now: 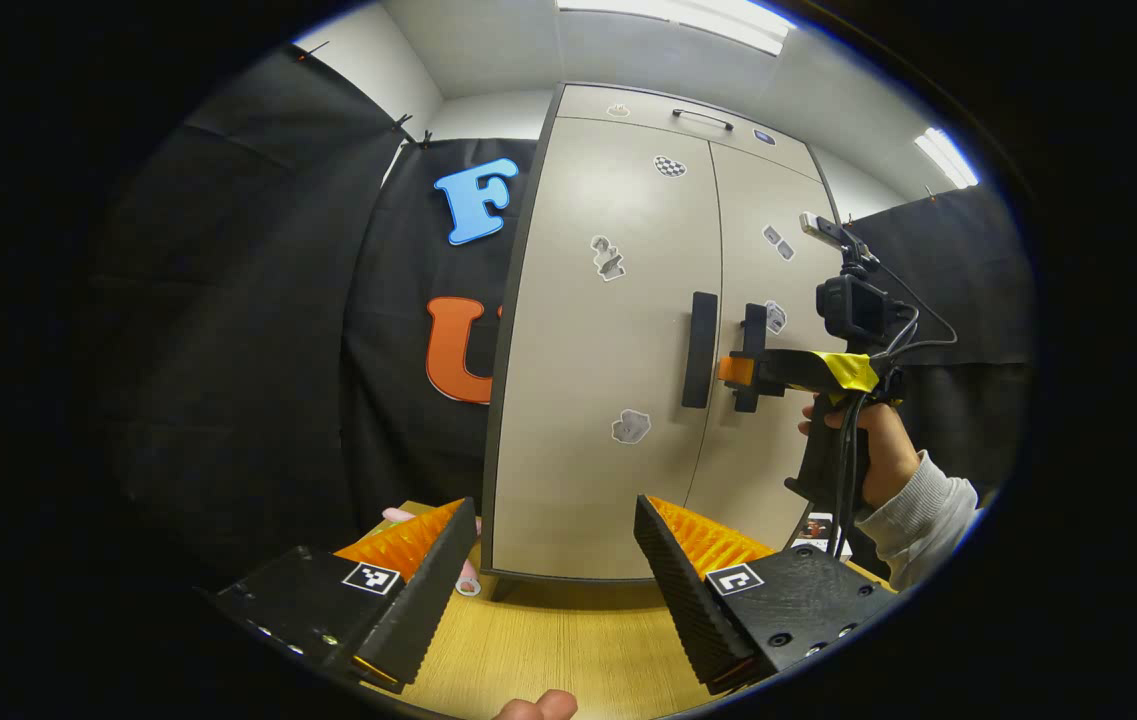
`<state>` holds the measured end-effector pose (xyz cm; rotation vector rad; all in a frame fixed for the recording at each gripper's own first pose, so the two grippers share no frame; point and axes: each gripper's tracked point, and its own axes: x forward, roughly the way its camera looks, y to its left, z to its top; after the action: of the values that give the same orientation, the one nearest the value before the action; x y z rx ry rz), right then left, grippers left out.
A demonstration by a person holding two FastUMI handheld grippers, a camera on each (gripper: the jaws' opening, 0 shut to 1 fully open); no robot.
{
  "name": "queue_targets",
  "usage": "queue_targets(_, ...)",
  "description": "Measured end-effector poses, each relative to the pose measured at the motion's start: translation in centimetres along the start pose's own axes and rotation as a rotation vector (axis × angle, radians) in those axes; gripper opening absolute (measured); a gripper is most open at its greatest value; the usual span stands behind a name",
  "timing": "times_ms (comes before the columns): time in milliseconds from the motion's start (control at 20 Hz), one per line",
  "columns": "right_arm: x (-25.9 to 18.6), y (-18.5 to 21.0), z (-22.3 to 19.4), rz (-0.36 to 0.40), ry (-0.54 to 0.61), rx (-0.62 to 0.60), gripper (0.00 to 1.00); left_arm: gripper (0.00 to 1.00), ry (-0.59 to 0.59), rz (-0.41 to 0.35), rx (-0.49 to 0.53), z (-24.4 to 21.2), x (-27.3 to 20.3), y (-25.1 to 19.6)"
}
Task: Open the right door of the double-door shoe cabinet with the right hand, and open the left door with the left hand.
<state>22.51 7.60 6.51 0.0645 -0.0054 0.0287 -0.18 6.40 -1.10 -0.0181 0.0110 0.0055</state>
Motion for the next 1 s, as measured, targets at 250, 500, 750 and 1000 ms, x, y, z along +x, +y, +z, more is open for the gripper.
queue_targets(250, 0.2, -0.4, -0.1, -0.03, -0.005, -0.007, 0.87, 0.95, 0.001, -0.007, -0.006, -0.1, 0.3, 0.0)
queue_targets(500, 0.1, 1.3, -0.5, 0.0, -0.012, -0.028, 0.41, 0.95, 0.005, -0.003, -0.016, -0.3, 0.5, 0.3)
queue_targets(750, 0.2, 1.3, -0.6, 0.004, -0.014, -0.03, 0.33, 0.95, 0.001, 0.004, -0.03, -0.3, 0.8, 0.8)
queue_targets(1000, -0.1, 1.2, -0.6, 0.008, -0.005, -0.03, 0.32, 0.95, -0.004, 0.005, -0.025, -0.2, 1.0, 0.9)
